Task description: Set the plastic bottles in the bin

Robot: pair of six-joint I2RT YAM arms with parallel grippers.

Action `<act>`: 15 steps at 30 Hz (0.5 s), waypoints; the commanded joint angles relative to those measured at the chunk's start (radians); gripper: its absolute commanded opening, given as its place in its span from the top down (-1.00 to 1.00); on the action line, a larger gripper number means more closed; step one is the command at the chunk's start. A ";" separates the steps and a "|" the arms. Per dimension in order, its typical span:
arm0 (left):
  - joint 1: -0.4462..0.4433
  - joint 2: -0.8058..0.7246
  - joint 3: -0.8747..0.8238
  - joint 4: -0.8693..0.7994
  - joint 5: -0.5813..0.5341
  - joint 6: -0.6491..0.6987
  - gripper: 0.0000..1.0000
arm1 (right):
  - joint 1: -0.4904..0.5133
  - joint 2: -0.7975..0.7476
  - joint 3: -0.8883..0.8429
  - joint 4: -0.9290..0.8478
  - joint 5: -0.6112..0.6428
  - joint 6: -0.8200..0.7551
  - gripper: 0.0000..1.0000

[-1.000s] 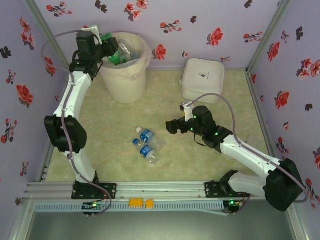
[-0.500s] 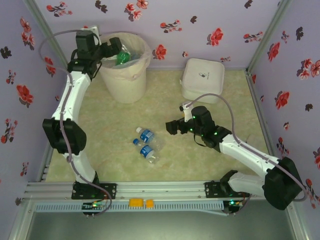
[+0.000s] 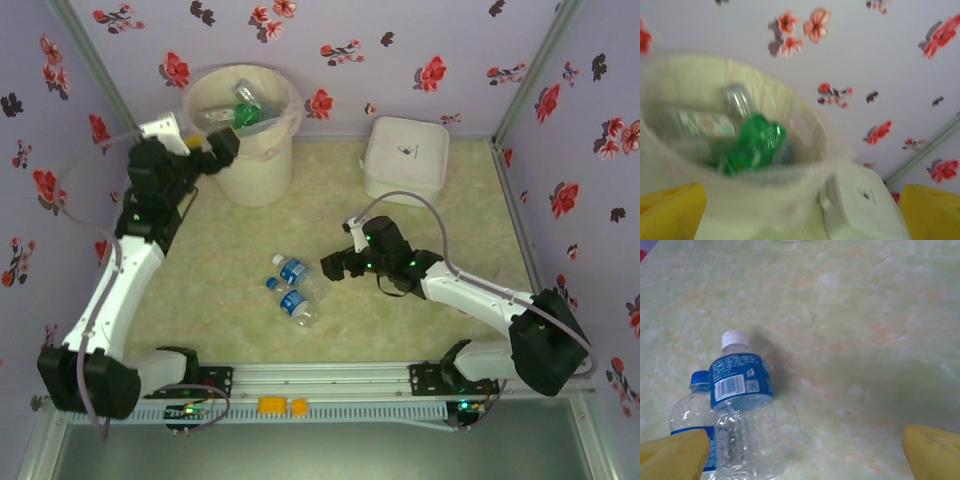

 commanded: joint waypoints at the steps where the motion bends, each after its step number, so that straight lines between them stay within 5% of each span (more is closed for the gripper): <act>1: -0.041 -0.094 -0.180 0.133 0.025 -0.116 -1.00 | 0.038 0.032 0.048 -0.028 -0.030 0.032 -0.99; 15: -0.120 -0.314 -0.719 0.224 -0.040 -0.417 -1.00 | 0.091 0.303 0.267 -0.276 -0.169 -0.071 -0.75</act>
